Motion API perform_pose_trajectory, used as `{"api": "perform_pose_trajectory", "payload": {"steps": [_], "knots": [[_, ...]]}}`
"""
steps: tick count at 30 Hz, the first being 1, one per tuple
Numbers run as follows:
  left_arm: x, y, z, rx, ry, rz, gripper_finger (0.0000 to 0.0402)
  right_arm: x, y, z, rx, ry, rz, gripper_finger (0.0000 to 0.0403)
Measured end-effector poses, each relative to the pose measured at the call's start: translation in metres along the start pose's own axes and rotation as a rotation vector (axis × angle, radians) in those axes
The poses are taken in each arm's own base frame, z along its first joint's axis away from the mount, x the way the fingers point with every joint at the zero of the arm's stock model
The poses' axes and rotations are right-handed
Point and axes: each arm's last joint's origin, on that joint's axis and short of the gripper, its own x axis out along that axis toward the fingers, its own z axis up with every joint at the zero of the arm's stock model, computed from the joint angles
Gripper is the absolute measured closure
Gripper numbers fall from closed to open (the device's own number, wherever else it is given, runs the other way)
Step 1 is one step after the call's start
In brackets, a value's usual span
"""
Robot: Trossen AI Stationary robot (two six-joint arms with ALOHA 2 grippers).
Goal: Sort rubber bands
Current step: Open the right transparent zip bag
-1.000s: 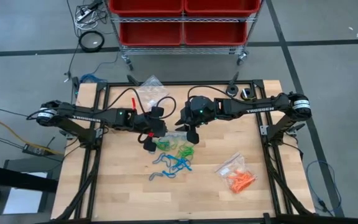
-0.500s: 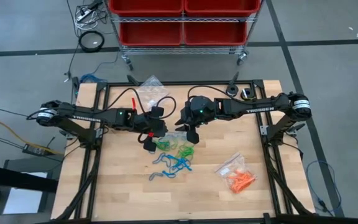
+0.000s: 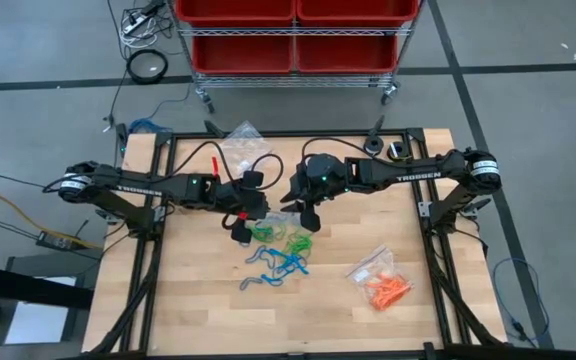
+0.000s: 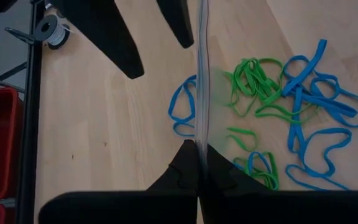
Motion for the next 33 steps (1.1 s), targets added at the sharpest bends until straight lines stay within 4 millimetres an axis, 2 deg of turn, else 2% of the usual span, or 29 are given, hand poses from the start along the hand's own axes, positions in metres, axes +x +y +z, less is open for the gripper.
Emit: {"api": "perform_pose_trajectory", "payload": {"steps": [33], "knots": [[0.0000,0.0012,0.0021,-0.006,-0.019,0.021,0.0401,0.0002,0.0023,-0.0048,0.018,0.049,0.007,0.0293]]}}
